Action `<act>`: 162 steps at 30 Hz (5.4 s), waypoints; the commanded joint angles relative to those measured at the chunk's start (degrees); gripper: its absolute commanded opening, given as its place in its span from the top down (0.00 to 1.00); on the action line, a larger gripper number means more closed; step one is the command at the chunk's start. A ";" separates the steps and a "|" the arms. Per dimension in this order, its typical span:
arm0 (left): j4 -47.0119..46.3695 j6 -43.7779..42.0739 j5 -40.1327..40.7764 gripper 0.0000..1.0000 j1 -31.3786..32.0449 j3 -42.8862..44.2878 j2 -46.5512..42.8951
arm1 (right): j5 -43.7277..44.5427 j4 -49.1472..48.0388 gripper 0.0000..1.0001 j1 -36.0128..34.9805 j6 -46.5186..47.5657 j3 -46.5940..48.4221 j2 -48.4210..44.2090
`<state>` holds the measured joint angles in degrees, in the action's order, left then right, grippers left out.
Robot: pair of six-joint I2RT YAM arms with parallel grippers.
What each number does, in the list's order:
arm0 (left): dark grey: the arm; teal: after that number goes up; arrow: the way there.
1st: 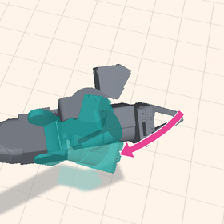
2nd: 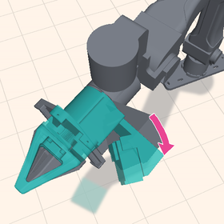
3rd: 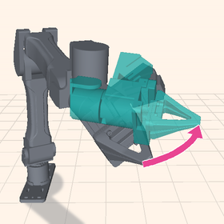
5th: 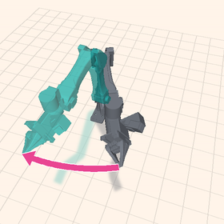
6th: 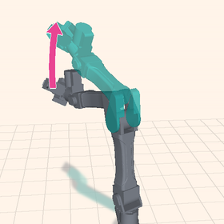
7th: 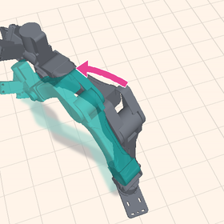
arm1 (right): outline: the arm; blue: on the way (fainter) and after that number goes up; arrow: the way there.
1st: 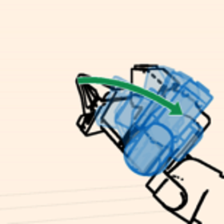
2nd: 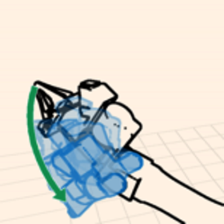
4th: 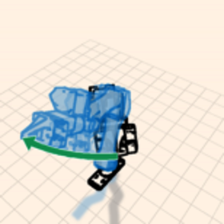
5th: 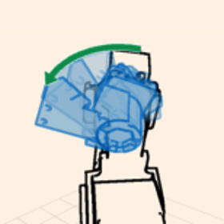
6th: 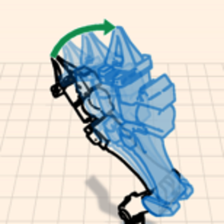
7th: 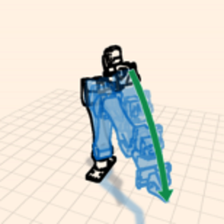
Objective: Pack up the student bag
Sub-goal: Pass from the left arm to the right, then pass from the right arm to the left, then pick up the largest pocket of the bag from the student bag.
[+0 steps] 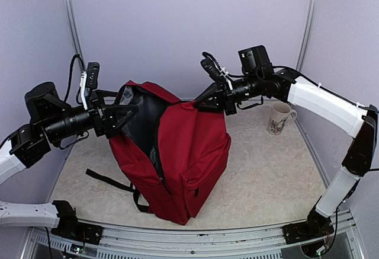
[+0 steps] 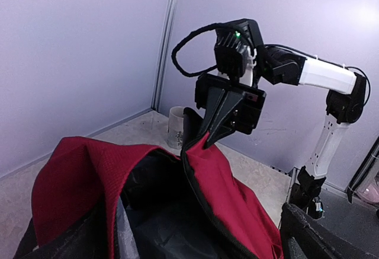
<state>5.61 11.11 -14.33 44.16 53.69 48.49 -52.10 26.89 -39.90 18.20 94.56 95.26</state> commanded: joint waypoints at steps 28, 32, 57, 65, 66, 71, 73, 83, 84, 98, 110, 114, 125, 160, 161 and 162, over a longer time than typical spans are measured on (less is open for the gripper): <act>-4.59 8.09 5.78 0.13 4.00 -31.58 -28.60 | -5.62 -12.74 1.00 3.51 -6.53 -9.32 -5.11; -3.46 7.29 6.58 0.12 8.18 -30.56 -21.60 | -5.62 -13.35 1.00 3.51 -6.77 -9.59 -5.30; -12.96 1.75 21.86 1.00 21.20 -19.04 -4.09 | 10.39 -13.63 0.62 3.43 -14.03 -3.18 -8.06; -7.96 7.28 21.50 1.00 13.79 -13.56 -4.94 | 16.50 -12.49 0.42 0.14 -11.72 1.82 -12.57; -7.31 8.65 21.49 1.00 12.48 -12.78 -5.12 | 19.10 -11.71 0.42 -2.10 -9.53 1.91 -12.91; -6.65 13.12 21.15 1.00 10.63 -11.16 -5.21 | 36.34 -5.83 0.48 -21.90 6.51 1.40 -11.97; -5.91 13.33 21.93 1.00 10.77 -10.47 -5.16 | 35.42 -6.98 0.53 -28.88 8.70 -1.88 -12.18; -3.14 14.31 25.49 1.00 10.92 -9.02 -6.15 | 32.93 -18.97 0.61 -41.26 9.44 -19.67 -13.87; -3.00 14.55 26.00 1.00 10.94 -9.08 -6.33 | 37.04 -19.88 0.63 -42.43 10.20 -21.07 -13.15; -1.87 14.69 26.82 1.00 11.37 -7.91 -7.27 | 71.07 -33.62 0.73 -45.67 13.71 -31.18 -8.55; 3.84 12.35 36.44 1.00 20.13 -0.18 -7.80 | 64.26 -37.25 0.75 -35.17 12.81 -28.77 -5.48; 8.29 9.09 47.93 1.00 23.31 4.29 -8.05 | 57.59 -32.89 0.76 -35.20 13.78 -20.01 -2.23; 3.04 1.79 45.61 1.00 20.34 6.00 1.88 | 51.57 -40.28 0.73 -39.99 4.94 -24.99 -6.76; -9.15 6.06 17.97 1.00 7.87 9.15 18.93 | 88.22 -50.11 0.72 -34.86 -39.74 -33.49 3.95; -9.27 6.03 17.90 1.00 8.09 9.13 18.92 | 88.89 -49.51 0.72 -34.77 -39.75 -33.01 4.63; -9.32 5.90 17.98 1.00 8.27 9.10 18.77 | 89.53 -48.99 0.72 -34.66 -39.85 -32.65 5.24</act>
<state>9.47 16.03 5.34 51.24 60.55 70.02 32.12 -20.29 -75.44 -19.84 61.54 97.93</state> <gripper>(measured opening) 0.060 0.281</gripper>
